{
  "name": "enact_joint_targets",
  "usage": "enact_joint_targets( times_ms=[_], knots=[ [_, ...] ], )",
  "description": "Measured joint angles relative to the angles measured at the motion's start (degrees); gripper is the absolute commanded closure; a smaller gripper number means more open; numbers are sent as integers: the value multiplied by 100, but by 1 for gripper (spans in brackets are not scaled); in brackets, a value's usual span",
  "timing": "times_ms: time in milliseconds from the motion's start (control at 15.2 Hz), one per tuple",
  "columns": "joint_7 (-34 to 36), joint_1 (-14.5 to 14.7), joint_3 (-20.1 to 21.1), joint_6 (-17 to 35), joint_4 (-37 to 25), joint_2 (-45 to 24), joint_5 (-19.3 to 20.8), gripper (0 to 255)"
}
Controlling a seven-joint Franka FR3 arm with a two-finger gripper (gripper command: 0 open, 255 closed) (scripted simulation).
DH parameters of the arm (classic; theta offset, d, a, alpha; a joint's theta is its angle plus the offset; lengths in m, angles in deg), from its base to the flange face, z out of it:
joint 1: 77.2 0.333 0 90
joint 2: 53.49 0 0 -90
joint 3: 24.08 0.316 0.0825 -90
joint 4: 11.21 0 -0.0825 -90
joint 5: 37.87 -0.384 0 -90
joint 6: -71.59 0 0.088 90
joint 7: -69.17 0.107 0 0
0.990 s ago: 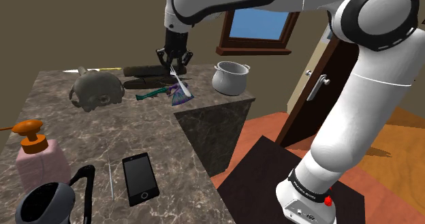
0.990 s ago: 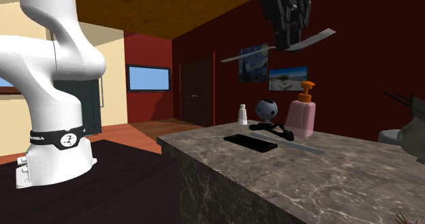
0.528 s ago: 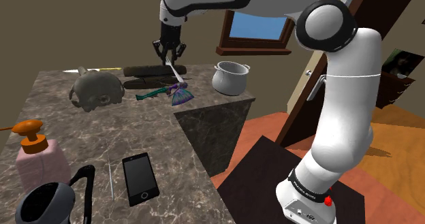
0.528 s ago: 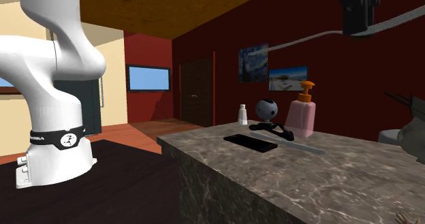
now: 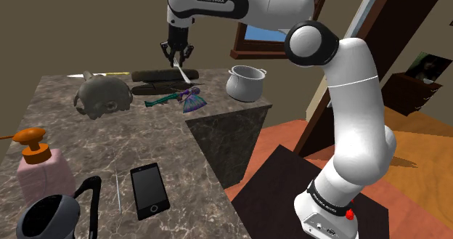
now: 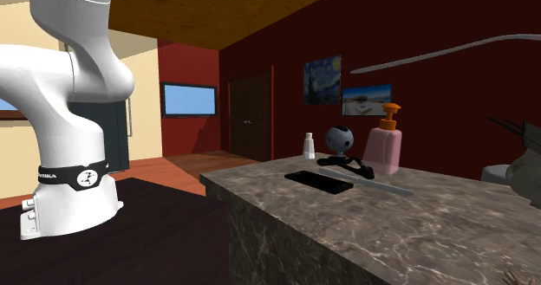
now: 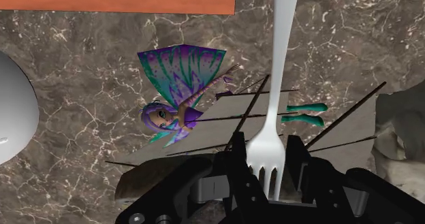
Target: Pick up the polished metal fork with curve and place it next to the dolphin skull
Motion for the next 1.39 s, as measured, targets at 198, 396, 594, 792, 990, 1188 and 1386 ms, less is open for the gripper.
enact_joint_targets(
  times_ms=[198, 396, 594, 792, 990, 1188, 1386],
  knots=[
    [24, -49, 1, 248, 288, 33, 0, 255],
    [40, -79, -8, 468, 487, 6, 13, 255],
    [71, -109, -13, 702, 731, 9, 24, 255],
    [89, -134, -23, 910, 915, -18, 40, 255],
    [115, -149, -36, 1123, 1082, -58, 64, 255],
    [145, -155, -48, 1320, 1236, -102, 88, 255],
    [161, -183, -62, 1528, 1417, -128, 109, 255]
  ],
)
